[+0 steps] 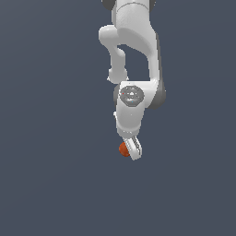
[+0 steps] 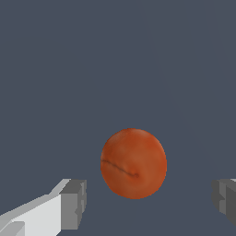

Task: Pick up the object and move it to a goal position.

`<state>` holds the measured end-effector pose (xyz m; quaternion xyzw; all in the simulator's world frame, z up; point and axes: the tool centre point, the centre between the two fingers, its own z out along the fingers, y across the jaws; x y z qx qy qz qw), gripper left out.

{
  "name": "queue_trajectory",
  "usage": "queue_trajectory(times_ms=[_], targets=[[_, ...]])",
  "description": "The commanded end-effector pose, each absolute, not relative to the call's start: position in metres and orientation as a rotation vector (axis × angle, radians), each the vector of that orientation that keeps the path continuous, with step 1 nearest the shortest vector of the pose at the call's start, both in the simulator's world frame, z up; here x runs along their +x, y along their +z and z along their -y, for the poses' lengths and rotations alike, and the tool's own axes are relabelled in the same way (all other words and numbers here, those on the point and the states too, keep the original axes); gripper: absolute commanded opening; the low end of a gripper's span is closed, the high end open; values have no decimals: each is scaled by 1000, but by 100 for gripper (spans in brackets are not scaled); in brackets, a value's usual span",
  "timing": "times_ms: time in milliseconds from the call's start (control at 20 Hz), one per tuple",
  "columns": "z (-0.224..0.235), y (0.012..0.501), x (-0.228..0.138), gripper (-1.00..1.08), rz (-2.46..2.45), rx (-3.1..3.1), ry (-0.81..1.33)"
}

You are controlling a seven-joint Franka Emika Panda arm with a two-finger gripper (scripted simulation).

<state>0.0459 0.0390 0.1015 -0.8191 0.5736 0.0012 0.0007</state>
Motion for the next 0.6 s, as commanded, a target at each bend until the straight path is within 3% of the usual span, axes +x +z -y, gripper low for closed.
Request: queue_trajectory(times_ms=[0, 550], targets=[[-40, 100, 47, 100, -1845, -2542, 2], [-42, 95, 48, 100, -1893, -2508, 0]])
